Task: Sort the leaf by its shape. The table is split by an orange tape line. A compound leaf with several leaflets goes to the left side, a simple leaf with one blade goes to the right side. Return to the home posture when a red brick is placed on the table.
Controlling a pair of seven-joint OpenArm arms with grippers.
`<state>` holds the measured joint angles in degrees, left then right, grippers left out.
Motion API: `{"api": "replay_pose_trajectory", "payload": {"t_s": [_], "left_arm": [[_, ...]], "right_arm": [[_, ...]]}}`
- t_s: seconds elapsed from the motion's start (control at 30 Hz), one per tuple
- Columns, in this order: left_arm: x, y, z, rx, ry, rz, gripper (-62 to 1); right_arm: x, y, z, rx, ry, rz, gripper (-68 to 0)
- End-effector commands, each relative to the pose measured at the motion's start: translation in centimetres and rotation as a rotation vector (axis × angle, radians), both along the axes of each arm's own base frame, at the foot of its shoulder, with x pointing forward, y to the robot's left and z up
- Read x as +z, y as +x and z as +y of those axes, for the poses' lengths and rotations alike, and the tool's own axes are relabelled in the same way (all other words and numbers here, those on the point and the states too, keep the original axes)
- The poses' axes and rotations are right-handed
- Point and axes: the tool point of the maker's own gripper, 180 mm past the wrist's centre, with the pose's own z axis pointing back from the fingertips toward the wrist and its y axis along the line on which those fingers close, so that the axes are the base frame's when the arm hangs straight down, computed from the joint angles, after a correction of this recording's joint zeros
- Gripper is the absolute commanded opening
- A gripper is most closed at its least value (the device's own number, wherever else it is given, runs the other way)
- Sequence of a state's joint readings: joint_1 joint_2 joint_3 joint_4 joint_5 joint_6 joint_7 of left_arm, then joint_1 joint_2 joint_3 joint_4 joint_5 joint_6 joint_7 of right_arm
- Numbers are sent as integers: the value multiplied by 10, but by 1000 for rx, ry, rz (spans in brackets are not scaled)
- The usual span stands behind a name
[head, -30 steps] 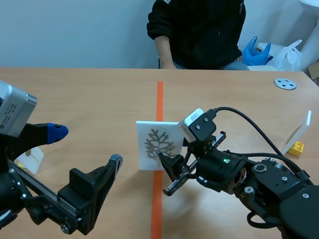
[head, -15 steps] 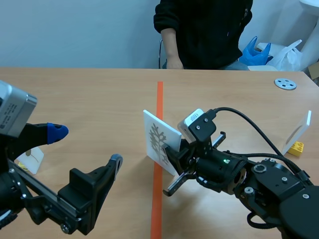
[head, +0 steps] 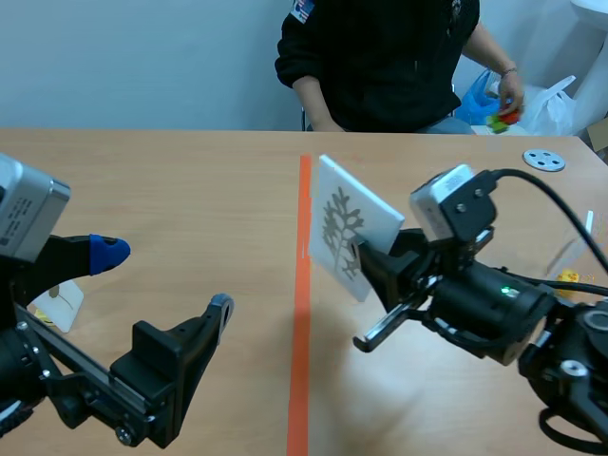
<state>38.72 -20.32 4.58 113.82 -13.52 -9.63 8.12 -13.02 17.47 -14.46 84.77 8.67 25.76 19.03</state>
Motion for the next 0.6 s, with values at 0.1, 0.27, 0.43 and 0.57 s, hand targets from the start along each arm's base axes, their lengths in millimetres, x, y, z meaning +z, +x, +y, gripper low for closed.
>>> {"api": "replay_pose_trajectory", "payload": {"t_s": [0.1, 0.27, 0.43, 0.57], "left_arm": [[5, 0, -1, 3, -18, -16, 14], [5, 0, -1, 3, -18, -16, 14], [5, 0, -1, 3, -18, -16, 14], [5, 0, -1, 3, -18, -16, 14]], "right_arm": [[29, -3, -34, -82, 1, -44, -660], [43, -9, -72, -179, 16, -22, -660], [46, -9, -113, -299, 35, 7, -660], [47, -5, -136, -375, 68, 20, -660]]}}
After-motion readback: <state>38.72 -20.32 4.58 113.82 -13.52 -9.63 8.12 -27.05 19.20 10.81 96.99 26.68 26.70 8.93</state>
